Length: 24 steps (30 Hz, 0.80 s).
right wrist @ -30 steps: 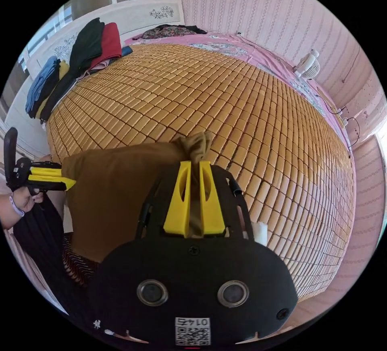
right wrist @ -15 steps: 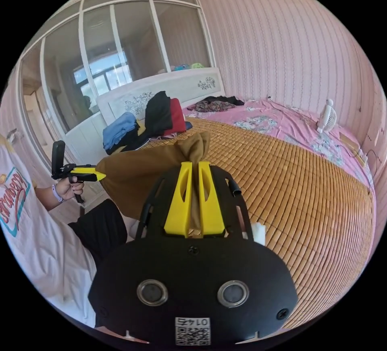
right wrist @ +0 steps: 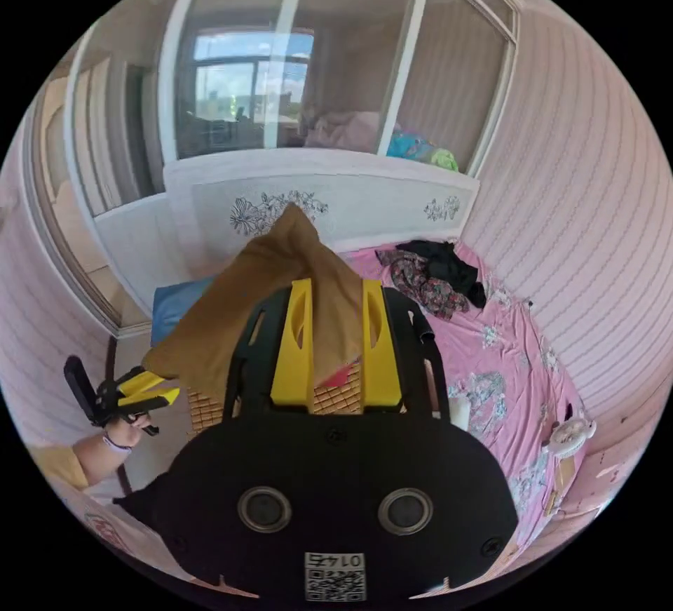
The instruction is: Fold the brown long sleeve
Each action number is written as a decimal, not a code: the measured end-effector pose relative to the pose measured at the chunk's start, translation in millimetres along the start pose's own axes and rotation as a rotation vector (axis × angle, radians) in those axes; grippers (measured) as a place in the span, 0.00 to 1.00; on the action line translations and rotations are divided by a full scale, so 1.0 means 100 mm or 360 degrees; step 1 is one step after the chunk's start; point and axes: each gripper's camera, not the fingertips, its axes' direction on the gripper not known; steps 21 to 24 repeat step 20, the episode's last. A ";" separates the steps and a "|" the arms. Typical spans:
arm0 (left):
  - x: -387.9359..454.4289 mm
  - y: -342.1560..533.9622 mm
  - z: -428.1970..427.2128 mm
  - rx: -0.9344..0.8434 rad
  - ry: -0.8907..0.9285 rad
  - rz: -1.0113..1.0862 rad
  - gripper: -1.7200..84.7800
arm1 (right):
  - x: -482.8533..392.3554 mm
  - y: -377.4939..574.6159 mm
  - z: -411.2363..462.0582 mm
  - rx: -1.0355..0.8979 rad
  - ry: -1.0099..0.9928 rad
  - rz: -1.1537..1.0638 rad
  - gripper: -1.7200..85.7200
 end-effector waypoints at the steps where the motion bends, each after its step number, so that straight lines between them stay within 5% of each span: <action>1: -0.24 -0.03 -0.01 -0.0019 -0.0023 -0.0051 0.14 | -0.04 -0.02 0.11 -0.0014 -0.0027 0.0025 0.15; 4: -0.54 0.29 -0.39 0.0045 -0.0024 -0.0022 0.13 | -0.35 0.46 0.52 0.0097 -0.0210 -0.0079 0.14; 9: -0.74 1.39 -1.06 -0.0095 -0.0087 0.0007 0.12 | -0.79 2.95 0.76 0.0131 -0.0378 -0.0165 0.12; 15: -1.00 2.45 -1.68 -0.0380 -0.0207 -0.0208 0.11 | -1.23 5.35 0.24 -0.0103 -0.0040 0.0223 0.07; 24: -1.15 2.54 -1.91 -0.0237 -0.0112 -0.0361 0.10 | -1.46 5.85 -0.09 -0.0171 0.0181 0.0420 0.03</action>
